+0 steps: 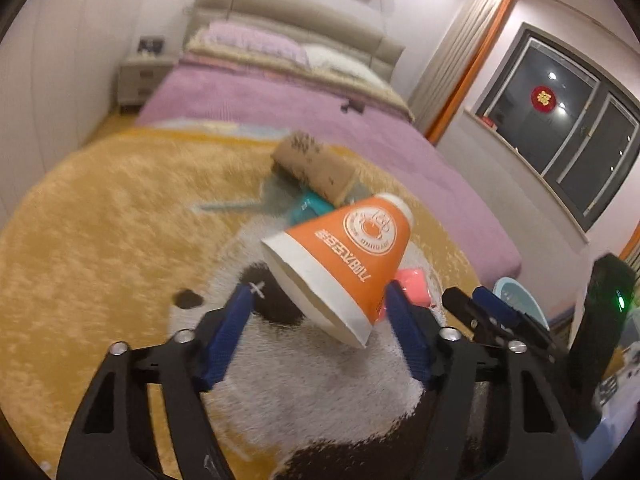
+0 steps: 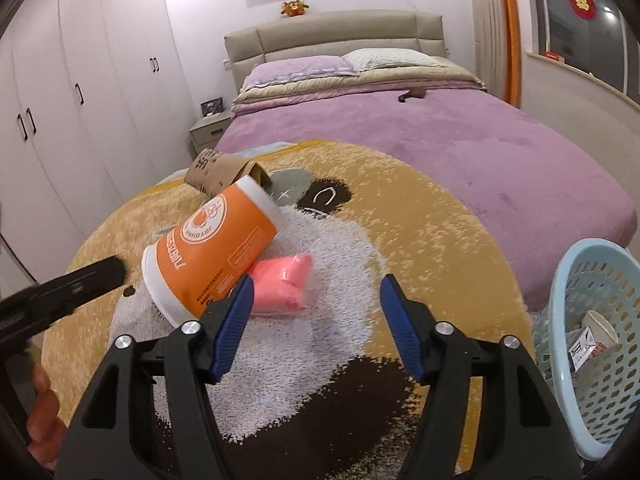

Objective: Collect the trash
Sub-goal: 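Grasp the orange paper cup with left tool while right tool grasps pink bag, then carry orange cup and pink bag over the basket and open both tools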

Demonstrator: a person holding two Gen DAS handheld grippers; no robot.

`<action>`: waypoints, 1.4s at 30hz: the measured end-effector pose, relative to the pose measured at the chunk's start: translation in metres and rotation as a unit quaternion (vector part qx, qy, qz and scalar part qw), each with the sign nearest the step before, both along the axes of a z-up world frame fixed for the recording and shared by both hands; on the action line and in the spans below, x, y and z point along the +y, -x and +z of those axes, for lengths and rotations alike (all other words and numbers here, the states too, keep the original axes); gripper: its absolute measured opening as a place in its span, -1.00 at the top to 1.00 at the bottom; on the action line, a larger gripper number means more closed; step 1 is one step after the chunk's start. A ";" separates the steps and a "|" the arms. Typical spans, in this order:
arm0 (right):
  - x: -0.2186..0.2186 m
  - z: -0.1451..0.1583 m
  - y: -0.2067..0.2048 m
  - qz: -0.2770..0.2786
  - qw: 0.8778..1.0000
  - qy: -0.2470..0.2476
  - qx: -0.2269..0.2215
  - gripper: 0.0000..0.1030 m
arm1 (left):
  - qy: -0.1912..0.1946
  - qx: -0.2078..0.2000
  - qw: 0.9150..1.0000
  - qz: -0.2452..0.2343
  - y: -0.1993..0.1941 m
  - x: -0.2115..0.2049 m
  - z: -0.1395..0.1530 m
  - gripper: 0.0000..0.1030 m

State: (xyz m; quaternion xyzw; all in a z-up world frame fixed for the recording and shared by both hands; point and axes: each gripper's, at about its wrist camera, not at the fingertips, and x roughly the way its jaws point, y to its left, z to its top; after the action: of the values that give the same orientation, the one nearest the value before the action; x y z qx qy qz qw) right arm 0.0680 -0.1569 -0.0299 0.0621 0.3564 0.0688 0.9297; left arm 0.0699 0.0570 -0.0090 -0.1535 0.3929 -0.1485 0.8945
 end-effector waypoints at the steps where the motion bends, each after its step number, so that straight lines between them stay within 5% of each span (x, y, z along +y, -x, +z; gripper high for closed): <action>1: 0.001 -0.001 0.000 0.003 1.000 0.002 0.000 -0.09 | 0.007 0.008 1.000 -0.002 -0.005 -0.002 -0.004 -0.13; 9: 0.004 -0.007 -0.008 0.016 1.000 0.005 0.013 -0.05 | 0.052 0.061 0.996 -0.030 -0.034 -0.016 -0.024 0.25; 16: 0.006 -0.010 -0.013 0.030 0.999 -0.006 0.027 -0.05 | 0.095 0.056 0.992 -0.055 -0.038 -0.024 -0.026 0.98; 29: 0.017 -0.030 -0.047 0.048 0.993 -0.036 0.100 -0.06 | 0.073 -0.010 0.997 -0.036 0.012 0.004 0.008 0.98; 42: 0.027 -0.027 -0.039 0.051 0.995 -0.007 0.088 0.14 | 0.049 -0.035 0.998 -0.026 0.027 0.004 0.023 0.98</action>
State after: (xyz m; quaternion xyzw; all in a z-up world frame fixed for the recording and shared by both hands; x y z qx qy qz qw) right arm 0.1067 -0.1300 -0.0574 0.0566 0.4388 0.1128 0.8897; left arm 0.0427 0.0611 0.0141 -0.1810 0.3579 -0.1961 0.8948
